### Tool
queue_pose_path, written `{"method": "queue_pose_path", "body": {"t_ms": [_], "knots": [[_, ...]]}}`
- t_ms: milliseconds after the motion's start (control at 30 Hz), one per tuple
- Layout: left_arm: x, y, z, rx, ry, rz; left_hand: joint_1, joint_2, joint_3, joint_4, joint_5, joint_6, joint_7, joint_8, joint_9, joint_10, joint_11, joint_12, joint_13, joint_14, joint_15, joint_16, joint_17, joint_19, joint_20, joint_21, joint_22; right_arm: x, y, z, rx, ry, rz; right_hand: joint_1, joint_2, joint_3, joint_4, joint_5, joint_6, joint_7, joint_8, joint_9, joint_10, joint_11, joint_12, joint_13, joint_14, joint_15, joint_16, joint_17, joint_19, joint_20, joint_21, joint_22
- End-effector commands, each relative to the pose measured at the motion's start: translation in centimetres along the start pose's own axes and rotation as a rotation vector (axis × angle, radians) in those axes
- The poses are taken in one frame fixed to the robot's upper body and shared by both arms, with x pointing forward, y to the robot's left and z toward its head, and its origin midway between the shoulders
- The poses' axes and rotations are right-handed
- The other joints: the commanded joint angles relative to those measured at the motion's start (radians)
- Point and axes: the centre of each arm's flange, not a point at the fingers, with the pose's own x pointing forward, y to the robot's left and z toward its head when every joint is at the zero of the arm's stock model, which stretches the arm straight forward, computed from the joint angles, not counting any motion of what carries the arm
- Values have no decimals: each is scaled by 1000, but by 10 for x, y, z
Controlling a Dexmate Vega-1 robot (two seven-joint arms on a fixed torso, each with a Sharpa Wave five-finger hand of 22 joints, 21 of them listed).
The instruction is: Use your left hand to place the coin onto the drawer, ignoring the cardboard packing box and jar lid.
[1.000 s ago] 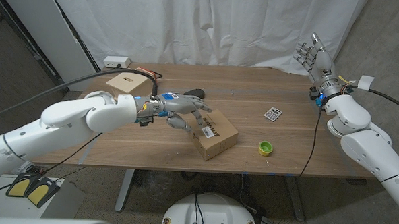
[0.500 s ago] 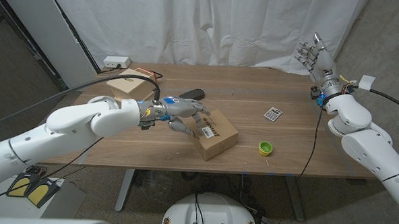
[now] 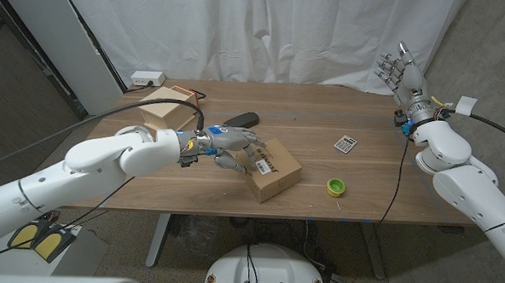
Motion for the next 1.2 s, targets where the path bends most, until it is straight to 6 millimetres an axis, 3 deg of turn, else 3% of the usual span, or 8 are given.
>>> {"method": "queue_pose_path", "body": {"t_ms": [33, 1200], "knots": [[1, -6, 1, -7, 5, 12, 1, 5, -3, 1, -2, 6, -1, -2, 2, 7, -1, 6, 0, 4, -53, 5, 1, 1, 8, 7, 1, -7, 0, 0, -1, -5, -12, -7, -2, -4, 2, 8, 13, 1, 4, 4, 8, -3, 6, 6, 8, -4, 7, 2, 7, 3, 0, 2], [6, -21, -7, -71, 12, 28, 3, 10, -5, 3, -2, 57, 0, 13, 2, 31, -11, 12, 0, 21, -65, 9, 2, 7, 18, 11, 2, 3, 5, 1, 7, -26, -11, -7, -1, -5, 0, 9, 13, -1, 3, 4, 9, -3, 6, 6, 9, -3, 6, 2, 7, 4, -1, 2]]}}
